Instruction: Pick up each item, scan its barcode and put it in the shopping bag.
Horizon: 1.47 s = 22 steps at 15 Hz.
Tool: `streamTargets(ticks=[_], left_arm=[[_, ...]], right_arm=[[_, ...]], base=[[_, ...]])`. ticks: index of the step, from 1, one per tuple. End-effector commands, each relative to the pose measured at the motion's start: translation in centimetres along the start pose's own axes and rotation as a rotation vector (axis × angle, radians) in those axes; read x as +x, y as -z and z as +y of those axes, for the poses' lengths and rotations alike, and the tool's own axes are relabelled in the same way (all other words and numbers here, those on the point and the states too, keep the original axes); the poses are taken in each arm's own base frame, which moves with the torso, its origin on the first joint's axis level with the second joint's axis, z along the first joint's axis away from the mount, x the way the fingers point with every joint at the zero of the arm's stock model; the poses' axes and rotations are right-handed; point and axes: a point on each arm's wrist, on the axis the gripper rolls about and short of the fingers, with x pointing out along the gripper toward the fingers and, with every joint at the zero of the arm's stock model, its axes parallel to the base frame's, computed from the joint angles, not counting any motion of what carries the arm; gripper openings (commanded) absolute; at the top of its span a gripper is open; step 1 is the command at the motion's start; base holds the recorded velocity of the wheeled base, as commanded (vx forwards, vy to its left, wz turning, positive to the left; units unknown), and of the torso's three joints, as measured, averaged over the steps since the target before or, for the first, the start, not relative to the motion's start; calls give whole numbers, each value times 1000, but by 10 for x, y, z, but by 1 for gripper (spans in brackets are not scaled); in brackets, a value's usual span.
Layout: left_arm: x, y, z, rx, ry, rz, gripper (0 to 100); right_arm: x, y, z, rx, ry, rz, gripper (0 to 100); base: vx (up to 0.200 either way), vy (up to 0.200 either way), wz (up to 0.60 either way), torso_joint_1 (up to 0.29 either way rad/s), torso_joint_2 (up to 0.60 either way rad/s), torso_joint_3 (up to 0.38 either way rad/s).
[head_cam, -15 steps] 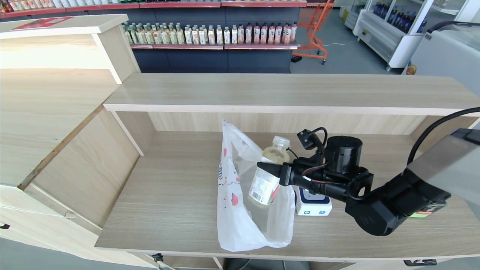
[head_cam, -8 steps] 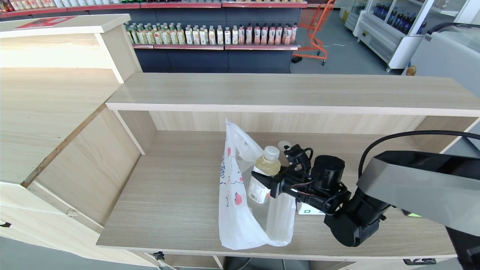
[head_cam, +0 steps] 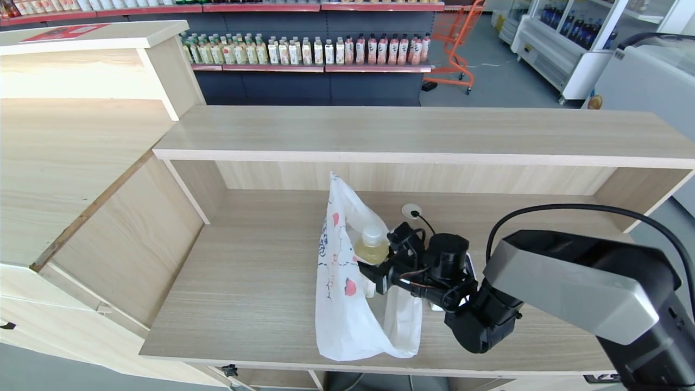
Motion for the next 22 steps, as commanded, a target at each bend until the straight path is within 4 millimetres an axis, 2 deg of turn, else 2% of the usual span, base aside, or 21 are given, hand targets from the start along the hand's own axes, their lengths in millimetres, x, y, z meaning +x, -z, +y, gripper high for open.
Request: streamTargets(ticks=[1,2,4,5,7,9,11,17,18,20,21,22], left_arm=[[0,0,0,0,-1,0,100],[0,0,0,0,-1,0,100],[0,0,0,0,-1,0,100],[0,0,0,0,-1,0,100],[0,0,0,0,-1,0,100],[0,0,0,0,-1,0,100],[0,0,0,0,-1,0,100],[0,0,0,0,-1,0,100],[0,0,0,0,-1,0,100],[0,0,0,0,-1,0,100],[0,0,0,0,-1,0,100],[0,0,0,0,-1,0,100]], right_arm=[[6,5,1,-7,-5,9,0],[11,5,2,-17,-10,-4,100],[12,-4,1,-9,-12,-26,100],[10,-16,1,23,-12,-38,100],[-2,-42,-1,128,-4,-58,100],[-22,-62,-7,243,18,-27,100],[-33,-77,-6,317,19,-47,100],[-52,-106,-4,404,17,-97,100],[-66,-112,-8,423,44,-97,100],[-94,-106,-26,394,131,-44,100],[-125,-110,-37,289,205,10,100],[-155,-113,-37,251,252,40,100]], base=[[0,0,0,0,0,0],[0,0,0,0,0,0],[0,0,0,0,0,0],[0,0,0,0,0,0],[0,0,0,0,0,0],[0,0,0,0,0,0],[0,0,0,0,0,0],[0,0,0,0,0,0],[0,0,0,0,0,0],[0,0,0,0,0,0],[0,0,0,0,0,0],[0,0,0,0,0,0]])
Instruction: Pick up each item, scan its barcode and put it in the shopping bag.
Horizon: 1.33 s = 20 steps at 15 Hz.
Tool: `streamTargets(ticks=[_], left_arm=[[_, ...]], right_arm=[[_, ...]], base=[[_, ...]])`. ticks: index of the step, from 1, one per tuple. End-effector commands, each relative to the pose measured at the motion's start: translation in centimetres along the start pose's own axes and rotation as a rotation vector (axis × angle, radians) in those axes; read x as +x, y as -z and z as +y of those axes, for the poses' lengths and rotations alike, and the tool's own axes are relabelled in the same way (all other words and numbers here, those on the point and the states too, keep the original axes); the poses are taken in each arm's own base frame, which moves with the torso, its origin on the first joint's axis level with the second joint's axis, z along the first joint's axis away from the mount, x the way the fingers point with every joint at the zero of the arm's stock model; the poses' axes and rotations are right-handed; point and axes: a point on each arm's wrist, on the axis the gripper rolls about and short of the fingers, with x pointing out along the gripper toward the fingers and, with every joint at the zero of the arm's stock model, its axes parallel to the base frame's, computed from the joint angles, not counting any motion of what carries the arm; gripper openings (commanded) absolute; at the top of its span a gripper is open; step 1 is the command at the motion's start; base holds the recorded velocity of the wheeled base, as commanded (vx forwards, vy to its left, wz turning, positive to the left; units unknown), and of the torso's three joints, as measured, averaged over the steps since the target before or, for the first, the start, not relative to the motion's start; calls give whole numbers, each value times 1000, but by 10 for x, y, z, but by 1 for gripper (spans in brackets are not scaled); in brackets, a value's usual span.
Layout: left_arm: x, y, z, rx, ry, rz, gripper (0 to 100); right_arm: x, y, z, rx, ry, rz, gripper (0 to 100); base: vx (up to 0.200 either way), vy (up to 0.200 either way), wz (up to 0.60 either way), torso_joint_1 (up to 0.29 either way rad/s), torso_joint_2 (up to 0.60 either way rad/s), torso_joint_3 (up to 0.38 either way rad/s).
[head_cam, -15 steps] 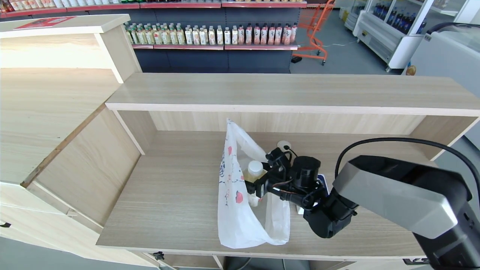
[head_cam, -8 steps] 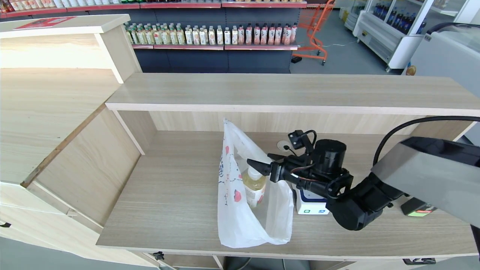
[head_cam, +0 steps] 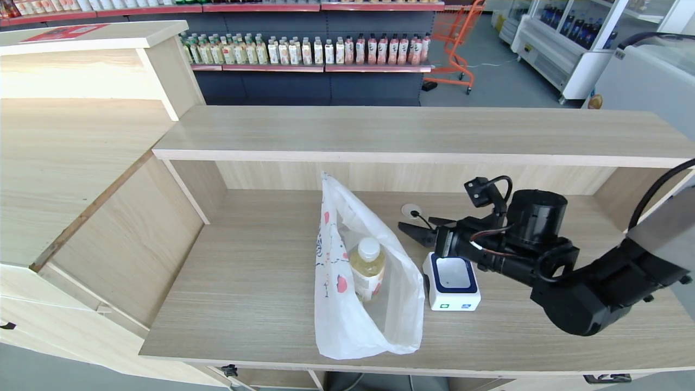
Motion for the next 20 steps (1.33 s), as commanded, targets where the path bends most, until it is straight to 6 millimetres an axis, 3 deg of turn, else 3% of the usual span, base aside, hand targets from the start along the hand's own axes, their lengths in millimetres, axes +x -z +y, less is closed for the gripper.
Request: streamTargets(ticks=[1,4,6,8,11,12,15,20], left_arm=[[0,0,0,0,-1,0,100],[0,0,0,0,-1,0,100],[0,0,0,0,-1,0,100],[0,0,0,0,-1,0,100],[0,0,0,0,-1,0,100],[0,0,0,0,-1,0,100],[0,0,0,0,-1,0,100],[0,0,0,0,-1,0,100]], right_arm=[[-77,-25,-8,-98,131,-20,100],[-152,-61,11,-134,310,-81,100],[-190,-64,21,-130,477,-11,100],[-227,-45,40,-103,650,44,100],[-257,-27,58,-105,683,22,100],[-279,-16,69,-103,727,7,100],[-320,10,99,-87,734,41,100],[-354,39,123,-94,754,19,100]], base=[[0,0,0,0,0,0],[0,0,0,0,0,0],[0,0,0,0,0,0],[0,0,0,0,0,0],[0,0,0,0,0,0],[0,0,0,0,0,0],[0,0,0,0,0,0],[0,0,0,0,0,0]])
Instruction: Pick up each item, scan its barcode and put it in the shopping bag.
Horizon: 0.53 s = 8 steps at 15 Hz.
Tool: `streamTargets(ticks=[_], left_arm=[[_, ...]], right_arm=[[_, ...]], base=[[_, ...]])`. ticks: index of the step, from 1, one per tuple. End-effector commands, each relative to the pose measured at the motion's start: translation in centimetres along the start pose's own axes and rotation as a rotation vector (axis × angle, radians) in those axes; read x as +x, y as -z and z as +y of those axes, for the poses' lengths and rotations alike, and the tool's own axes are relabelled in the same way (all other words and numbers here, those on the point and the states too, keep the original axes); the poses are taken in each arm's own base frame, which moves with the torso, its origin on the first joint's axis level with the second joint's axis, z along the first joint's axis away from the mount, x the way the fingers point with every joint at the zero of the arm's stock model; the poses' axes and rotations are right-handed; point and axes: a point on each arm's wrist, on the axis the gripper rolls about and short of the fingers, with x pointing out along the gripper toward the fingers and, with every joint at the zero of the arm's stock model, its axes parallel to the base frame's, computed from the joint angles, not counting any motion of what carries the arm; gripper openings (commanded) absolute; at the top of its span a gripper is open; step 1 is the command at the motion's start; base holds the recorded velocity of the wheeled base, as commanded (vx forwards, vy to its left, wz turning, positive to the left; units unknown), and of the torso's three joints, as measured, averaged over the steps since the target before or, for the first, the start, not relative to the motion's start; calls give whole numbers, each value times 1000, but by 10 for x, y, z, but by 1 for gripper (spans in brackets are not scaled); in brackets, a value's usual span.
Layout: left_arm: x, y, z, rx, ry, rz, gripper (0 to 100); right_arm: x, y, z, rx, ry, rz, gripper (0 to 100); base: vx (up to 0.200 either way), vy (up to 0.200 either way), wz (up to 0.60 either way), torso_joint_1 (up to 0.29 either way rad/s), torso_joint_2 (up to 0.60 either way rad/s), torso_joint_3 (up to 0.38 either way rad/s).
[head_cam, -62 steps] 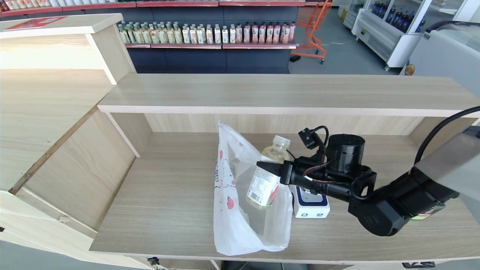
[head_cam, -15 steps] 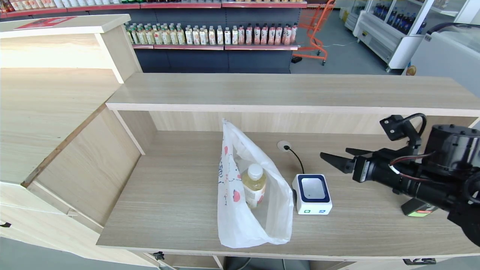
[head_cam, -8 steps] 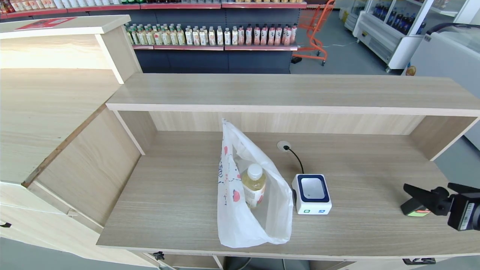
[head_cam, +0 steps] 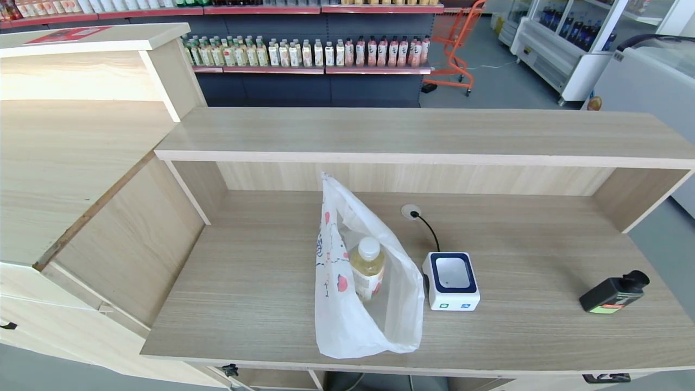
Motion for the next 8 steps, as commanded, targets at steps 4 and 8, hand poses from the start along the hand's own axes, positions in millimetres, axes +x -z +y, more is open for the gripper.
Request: streamTargets(ticks=[4,8], left_arm=[[0,0,0,0,-2,0,100],[0,0,0,2,-4,0,100]], right_arm=[[-24,2,0,10,28,-122,100],[-25,-4,0,17,34,-123,100]], base=[[0,-50,0,2,1,2],[0,-200,0,2,5,0]])
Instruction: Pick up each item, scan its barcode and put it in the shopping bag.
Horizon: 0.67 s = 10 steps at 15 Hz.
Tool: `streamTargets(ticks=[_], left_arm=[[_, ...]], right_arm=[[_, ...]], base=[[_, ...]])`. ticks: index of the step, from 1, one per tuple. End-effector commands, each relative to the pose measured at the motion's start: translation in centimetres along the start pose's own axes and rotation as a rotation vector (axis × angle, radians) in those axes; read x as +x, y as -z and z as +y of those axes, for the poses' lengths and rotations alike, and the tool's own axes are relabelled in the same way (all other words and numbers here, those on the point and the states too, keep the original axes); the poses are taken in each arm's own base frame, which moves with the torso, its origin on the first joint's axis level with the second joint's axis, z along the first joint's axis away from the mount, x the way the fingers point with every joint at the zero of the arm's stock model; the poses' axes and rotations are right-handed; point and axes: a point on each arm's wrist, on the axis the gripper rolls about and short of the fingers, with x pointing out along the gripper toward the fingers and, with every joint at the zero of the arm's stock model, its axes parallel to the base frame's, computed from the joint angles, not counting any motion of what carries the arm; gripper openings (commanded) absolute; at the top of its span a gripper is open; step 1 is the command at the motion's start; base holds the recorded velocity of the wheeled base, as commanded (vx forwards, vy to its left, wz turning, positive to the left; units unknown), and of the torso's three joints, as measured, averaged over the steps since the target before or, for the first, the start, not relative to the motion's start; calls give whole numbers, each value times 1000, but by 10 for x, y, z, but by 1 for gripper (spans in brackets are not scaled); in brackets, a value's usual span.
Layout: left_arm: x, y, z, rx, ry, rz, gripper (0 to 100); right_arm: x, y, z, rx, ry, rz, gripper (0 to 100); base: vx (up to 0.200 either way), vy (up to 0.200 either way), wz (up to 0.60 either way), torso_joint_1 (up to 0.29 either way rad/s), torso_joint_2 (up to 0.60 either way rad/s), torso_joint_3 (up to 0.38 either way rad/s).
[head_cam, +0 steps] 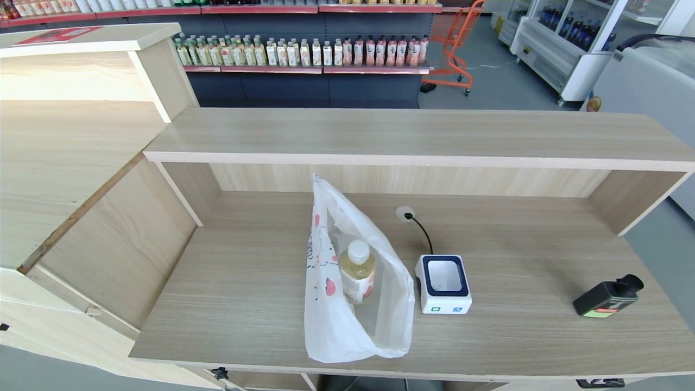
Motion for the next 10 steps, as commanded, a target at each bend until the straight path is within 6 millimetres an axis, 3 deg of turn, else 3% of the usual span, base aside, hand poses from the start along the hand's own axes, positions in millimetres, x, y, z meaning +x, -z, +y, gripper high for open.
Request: streamTargets(ticks=[1,5,10], left_arm=[[0,0,0,-1,-2,0,100],[0,0,0,-4,-2,0,100],[0,0,0,-4,-2,0,100]], right_arm=[[1,-9,0,3,2,7,100],[2,-23,1,8,1,7,100],[0,-23,1,10,2,27,100]], base=[[0,-200,0,12,2,2],[0,-200,0,1,-1,2],[0,-200,0,0,2,1]])
